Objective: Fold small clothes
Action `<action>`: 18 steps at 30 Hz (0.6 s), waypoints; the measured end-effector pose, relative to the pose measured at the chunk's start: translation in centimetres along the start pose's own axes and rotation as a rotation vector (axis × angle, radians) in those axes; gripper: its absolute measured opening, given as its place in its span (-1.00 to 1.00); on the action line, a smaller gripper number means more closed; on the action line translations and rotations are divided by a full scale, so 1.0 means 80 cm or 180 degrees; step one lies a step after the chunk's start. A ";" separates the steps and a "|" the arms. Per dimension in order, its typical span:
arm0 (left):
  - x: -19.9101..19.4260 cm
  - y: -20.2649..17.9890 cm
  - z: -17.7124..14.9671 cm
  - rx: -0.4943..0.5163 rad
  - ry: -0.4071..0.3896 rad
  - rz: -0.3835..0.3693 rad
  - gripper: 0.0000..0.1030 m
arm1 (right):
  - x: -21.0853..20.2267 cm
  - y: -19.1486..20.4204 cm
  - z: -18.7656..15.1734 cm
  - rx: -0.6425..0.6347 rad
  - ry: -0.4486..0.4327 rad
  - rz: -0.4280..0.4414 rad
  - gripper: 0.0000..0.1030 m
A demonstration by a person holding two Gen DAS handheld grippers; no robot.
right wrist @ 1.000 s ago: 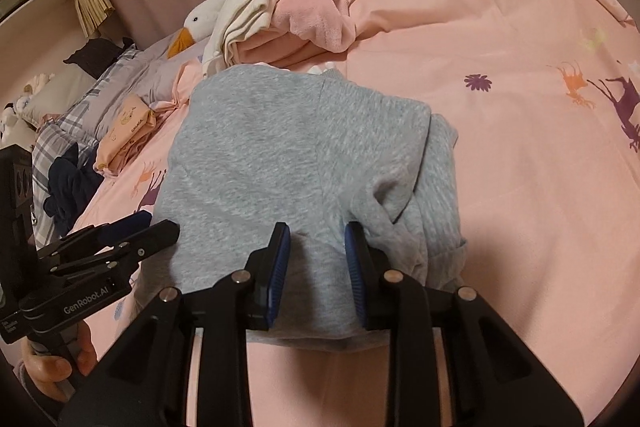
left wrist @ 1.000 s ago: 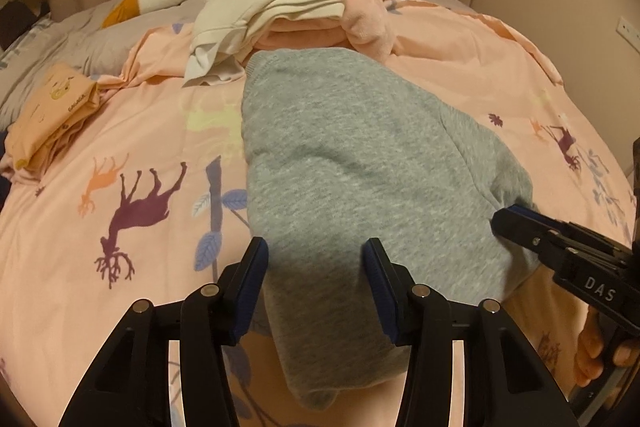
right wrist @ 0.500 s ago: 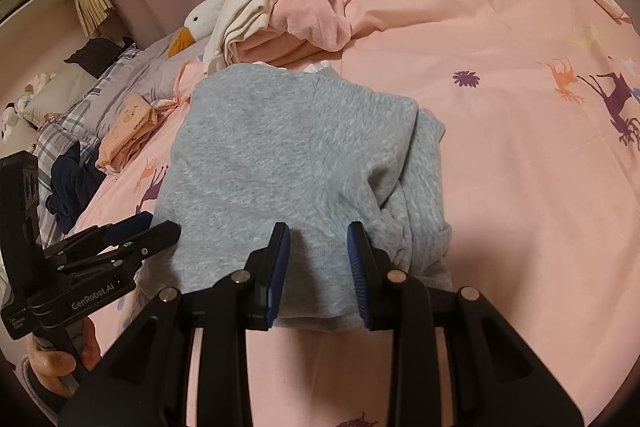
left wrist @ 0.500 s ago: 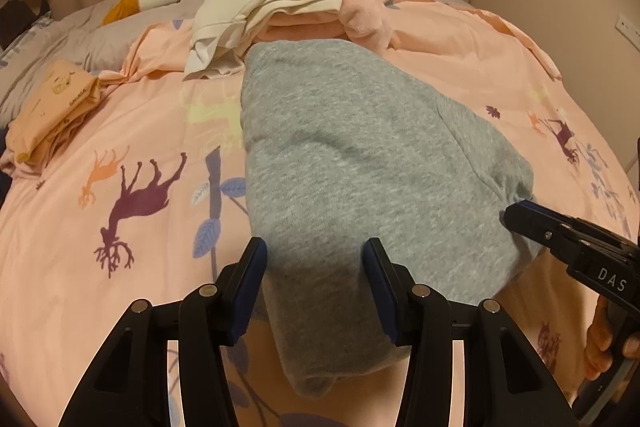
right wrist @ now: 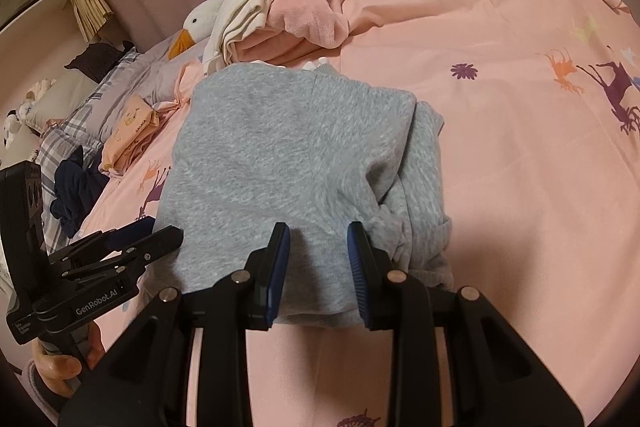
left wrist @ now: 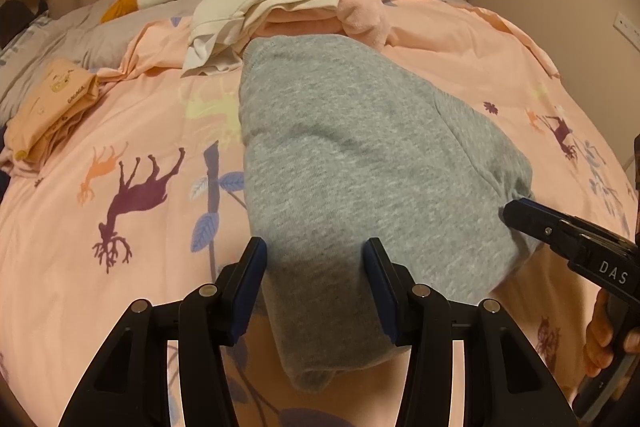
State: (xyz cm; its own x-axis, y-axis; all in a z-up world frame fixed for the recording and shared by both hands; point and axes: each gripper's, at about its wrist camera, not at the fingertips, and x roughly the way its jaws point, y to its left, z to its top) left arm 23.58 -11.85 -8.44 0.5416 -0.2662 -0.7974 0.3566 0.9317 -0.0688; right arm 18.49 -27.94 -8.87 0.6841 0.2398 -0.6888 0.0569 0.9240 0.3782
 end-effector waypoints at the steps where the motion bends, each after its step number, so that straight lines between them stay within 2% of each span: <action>1: 0.000 0.000 0.000 -0.0002 0.0002 0.0000 -0.05 | 0.000 0.000 -0.001 0.0002 -0.0001 0.0002 -0.42; 18: -0.001 -0.002 -0.002 0.0023 0.0019 -0.0001 -0.05 | -0.003 -0.010 -0.012 0.0071 0.0028 0.0108 -0.42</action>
State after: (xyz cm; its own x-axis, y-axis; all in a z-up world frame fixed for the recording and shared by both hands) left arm 23.34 -11.89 -8.47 0.5370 -0.2651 -0.8009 0.3622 0.9298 -0.0649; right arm 17.60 -28.46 -9.57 0.6795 0.2735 -0.6808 0.0502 0.9084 0.4150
